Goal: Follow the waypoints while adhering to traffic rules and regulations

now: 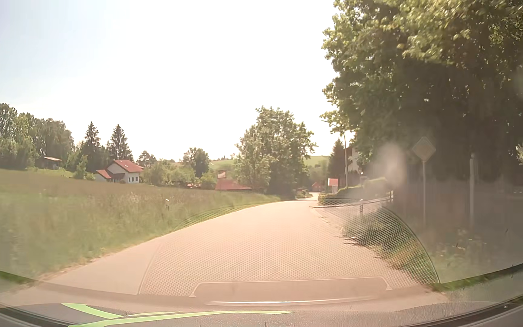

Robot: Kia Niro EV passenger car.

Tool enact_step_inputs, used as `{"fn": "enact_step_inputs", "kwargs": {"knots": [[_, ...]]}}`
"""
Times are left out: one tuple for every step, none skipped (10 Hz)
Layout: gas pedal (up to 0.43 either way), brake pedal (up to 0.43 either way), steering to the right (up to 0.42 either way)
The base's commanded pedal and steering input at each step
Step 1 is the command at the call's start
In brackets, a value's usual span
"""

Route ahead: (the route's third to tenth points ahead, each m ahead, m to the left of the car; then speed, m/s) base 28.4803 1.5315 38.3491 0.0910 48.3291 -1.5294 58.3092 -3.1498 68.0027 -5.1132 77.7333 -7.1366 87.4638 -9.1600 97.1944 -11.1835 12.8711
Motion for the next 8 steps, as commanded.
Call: {"fn": "enact_step_inputs", "kwargs": {"knots": [[0.0, 0.0, 0.018], [0.0, 0.0, 0.018], [0.0, 0.0, 0.018], [0.0, 0.006, 0.018], [0.0, 0.024, 0.018], [0.0, 0.043, 0.018], [0.0, 0.049, 0.018], [0.0, 0.055, 0.018]]}}
